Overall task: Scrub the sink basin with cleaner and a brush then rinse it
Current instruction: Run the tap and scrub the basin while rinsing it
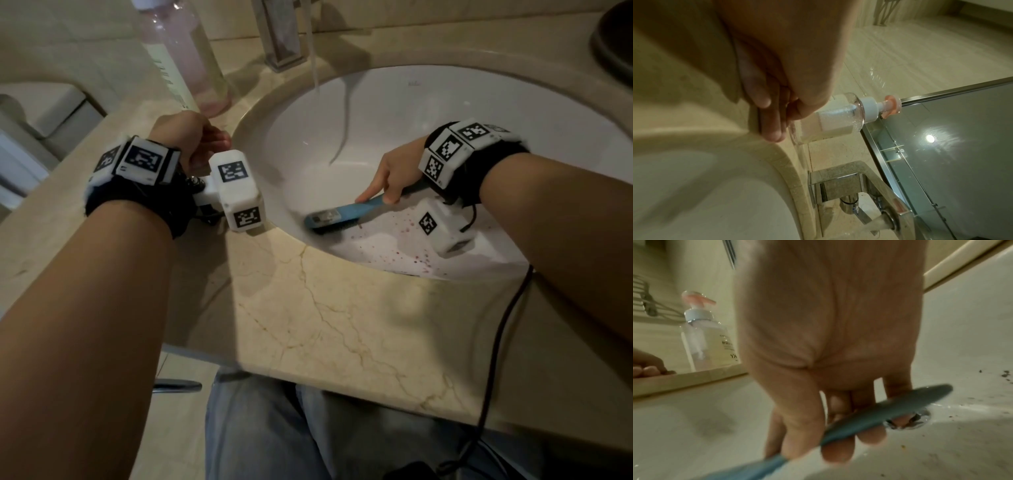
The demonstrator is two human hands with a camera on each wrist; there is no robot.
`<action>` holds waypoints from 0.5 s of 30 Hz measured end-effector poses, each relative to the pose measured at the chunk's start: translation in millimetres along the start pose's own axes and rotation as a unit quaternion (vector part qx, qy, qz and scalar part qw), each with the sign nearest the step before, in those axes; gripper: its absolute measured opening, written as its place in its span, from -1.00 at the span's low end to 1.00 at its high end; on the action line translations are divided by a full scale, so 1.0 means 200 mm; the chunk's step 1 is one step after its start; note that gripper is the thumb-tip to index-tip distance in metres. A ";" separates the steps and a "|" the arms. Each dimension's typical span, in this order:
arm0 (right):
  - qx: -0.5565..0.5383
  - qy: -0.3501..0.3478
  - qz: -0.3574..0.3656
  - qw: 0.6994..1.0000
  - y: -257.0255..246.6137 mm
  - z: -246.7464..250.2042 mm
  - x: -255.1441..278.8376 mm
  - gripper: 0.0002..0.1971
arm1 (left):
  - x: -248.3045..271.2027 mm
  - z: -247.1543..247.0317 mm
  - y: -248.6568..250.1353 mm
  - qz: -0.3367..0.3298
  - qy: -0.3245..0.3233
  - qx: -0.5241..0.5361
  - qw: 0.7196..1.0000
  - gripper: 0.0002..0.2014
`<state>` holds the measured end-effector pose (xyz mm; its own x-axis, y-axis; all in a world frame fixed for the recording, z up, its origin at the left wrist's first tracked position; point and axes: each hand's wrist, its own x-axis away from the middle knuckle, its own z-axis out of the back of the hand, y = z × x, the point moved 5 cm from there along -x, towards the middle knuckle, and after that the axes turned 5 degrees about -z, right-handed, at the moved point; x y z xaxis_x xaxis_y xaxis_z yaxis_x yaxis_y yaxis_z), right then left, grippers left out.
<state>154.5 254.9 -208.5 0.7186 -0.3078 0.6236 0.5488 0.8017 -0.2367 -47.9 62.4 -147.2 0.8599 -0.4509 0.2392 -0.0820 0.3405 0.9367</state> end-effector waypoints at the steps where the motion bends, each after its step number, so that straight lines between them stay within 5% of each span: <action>1: 0.001 0.024 -0.001 1.000 -0.01 0.01 -0.01 -0.55 | 0.00 0.00 0.00 0.001 0.000 0.003 1.000 -0.70; 5: 0.010 0.173 -0.010 0.985 0.00 0.08 -0.06 -0.65 | 0.01 0.01 0.01 0.004 0.020 -0.011 1.000 -0.69; 7: -0.010 0.111 0.005 0.994 0.00 0.06 -0.06 -0.60 | 0.01 0.02 0.01 0.002 0.020 -0.017 1.000 -0.69; 10: -0.063 -0.113 0.018 0.991 0.00 -0.05 -0.03 -0.50 | 0.01 0.01 0.01 0.006 0.009 -0.023 1.000 -0.67; 11: -0.071 -0.140 0.019 0.987 0.00 -0.07 -0.03 -0.49 | 0.01 0.00 0.01 0.009 -0.003 -0.021 1.000 -0.66; 15: 0.007 0.006 -0.005 1.000 0.03 0.01 -0.04 -0.55 | 0.02 0.00 0.01 0.012 -0.001 -0.047 0.999 -0.64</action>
<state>151.5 262.7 -212.9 0.7182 -0.3222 0.6167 0.5505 0.8053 -0.2203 -45.1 61.0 -144.2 0.8575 -0.4428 0.2617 -0.0548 0.4273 0.9025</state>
